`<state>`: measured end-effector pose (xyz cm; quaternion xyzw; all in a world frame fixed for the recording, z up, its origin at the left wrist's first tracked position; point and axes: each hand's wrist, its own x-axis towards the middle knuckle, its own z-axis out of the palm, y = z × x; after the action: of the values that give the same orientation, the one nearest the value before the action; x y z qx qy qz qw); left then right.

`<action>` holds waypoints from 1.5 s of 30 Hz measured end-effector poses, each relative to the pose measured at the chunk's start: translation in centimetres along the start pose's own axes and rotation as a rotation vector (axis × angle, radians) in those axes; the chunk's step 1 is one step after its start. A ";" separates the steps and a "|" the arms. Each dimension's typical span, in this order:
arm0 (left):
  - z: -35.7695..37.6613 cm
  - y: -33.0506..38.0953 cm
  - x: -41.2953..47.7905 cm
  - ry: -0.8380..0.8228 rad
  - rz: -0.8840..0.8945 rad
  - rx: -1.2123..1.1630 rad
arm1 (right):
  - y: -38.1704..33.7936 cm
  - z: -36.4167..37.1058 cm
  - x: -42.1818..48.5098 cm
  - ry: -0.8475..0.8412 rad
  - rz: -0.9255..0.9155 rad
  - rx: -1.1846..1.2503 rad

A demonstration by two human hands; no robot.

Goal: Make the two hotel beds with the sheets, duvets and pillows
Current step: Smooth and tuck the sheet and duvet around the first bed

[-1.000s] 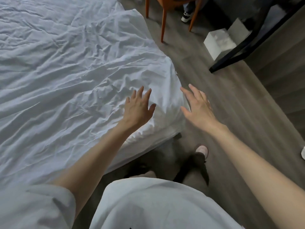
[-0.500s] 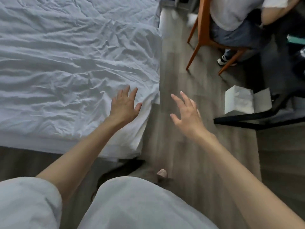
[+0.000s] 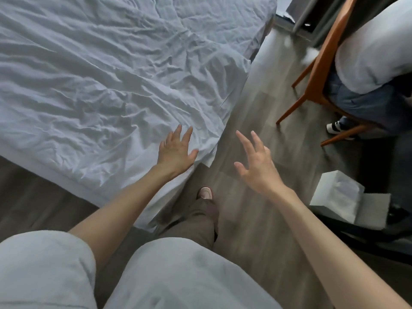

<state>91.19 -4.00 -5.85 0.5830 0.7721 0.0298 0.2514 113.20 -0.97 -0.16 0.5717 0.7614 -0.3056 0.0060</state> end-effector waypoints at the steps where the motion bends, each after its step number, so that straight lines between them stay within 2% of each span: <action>1: 0.3 0.5 1.3 -0.004 -0.021 -0.010 | 0.4 -0.4 1.5 -0.018 -0.009 0.002; 9: 1.7 3.9 10.6 -0.056 -0.158 -0.101 | 2.5 -4.0 14.0 -0.087 -0.052 0.009; 18: 5.1 5.2 15.7 -0.069 -0.385 -0.177 | 4.6 -1.0 26.6 -0.261 0.011 0.011; 24: 10.5 6.2 18.0 -0.112 -0.618 -0.221 | 7.6 2.3 32.7 -0.499 0.039 -0.062; 30: 15.3 7.9 19.1 -0.098 -0.684 -0.044 | 8.7 5.1 37.1 -0.705 0.002 0.050; 36: 16.2 8.1 19.7 -0.066 -0.724 -0.021 | 8.3 8.1 37.9 -0.727 0.097 0.348; 40: 15.8 8.1 19.6 -0.039 -0.736 -0.057 | 6.8 8.5 37.7 -0.564 0.218 0.646; 42: 15.0 8.3 19.4 -0.020 -0.748 -0.090 | 5.9 7.7 37.4 -0.488 0.276 0.691; 45: 13.3 9.4 19.0 0.058 -0.784 -0.129 | 4.8 5.3 36.4 -0.464 0.202 0.682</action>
<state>101.44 13.09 -20.94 0.2260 0.9394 -0.0035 0.2579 103.00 28.86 -19.73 0.5286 0.5355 -0.6584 0.0176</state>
